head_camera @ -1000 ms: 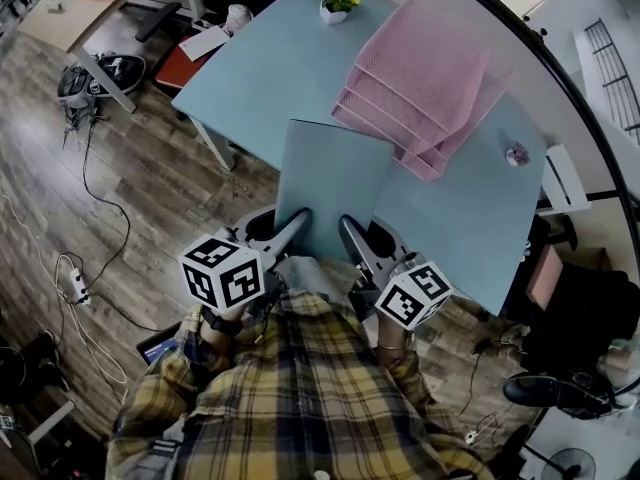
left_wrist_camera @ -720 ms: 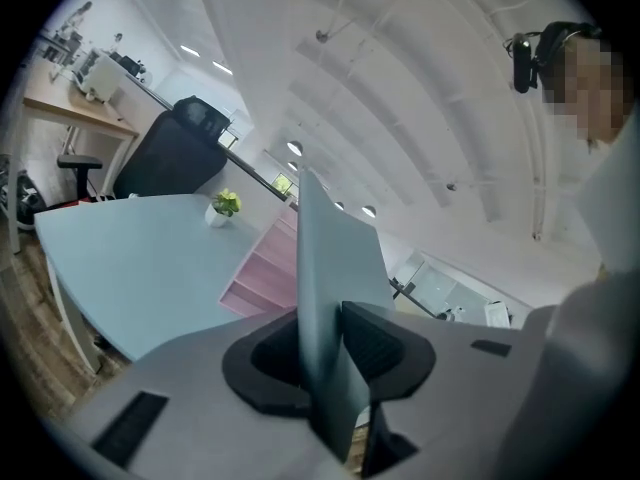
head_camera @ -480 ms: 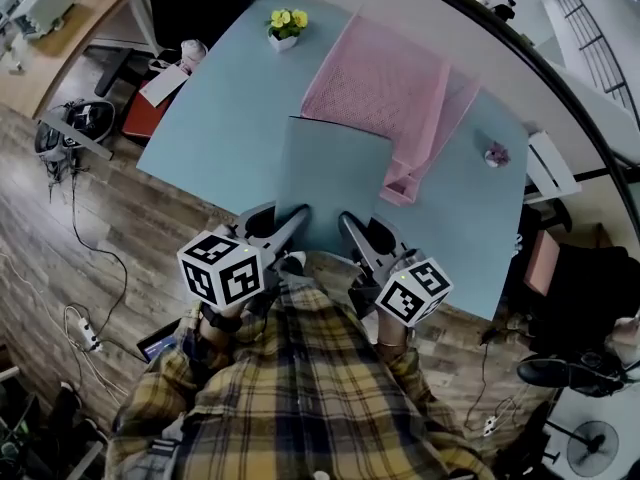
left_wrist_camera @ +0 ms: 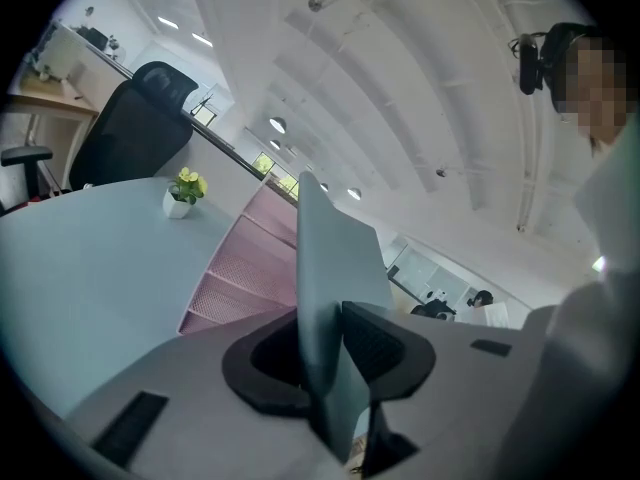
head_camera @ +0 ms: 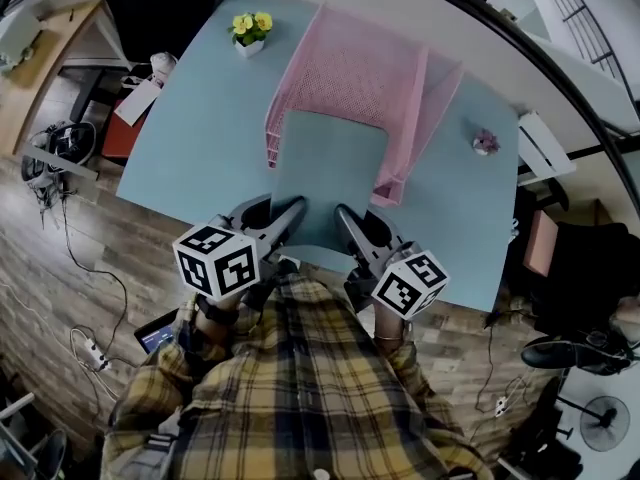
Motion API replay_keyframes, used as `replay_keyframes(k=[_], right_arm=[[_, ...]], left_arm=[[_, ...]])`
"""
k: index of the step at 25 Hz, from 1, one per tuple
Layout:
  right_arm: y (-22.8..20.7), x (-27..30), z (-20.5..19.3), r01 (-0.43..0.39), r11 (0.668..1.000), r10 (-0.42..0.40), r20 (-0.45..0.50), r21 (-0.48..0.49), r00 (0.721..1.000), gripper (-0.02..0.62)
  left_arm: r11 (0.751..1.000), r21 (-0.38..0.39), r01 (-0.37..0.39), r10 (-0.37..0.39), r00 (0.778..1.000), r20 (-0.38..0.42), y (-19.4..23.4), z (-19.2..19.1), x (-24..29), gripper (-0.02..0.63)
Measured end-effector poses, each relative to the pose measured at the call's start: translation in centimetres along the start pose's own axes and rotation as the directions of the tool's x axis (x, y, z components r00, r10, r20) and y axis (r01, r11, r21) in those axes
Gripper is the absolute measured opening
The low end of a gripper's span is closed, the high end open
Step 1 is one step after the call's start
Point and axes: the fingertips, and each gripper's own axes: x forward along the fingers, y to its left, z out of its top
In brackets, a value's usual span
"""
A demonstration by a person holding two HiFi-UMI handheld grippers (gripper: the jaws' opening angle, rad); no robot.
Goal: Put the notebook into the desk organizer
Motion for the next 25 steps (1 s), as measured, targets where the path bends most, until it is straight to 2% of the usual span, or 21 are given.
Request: replay_keyframes(k=[14,25], right_arm=[[-0.4,1.0,0.8,0.098,0.994,-0.099,0.041,0.042,0.994,0.087],[-1.0,1.6,0.6,0.142,0.989,-0.144,0.034,0.05,0.989,0.103]], left_arm=[[0.997,0.003,0.08,-0.08,0.993,-0.083,0.9,1.5,1.3,0.103],[0.986,-0.095,0.14,-0.15,0.983,-0.104,1.7,1.7,2.1,0.095]])
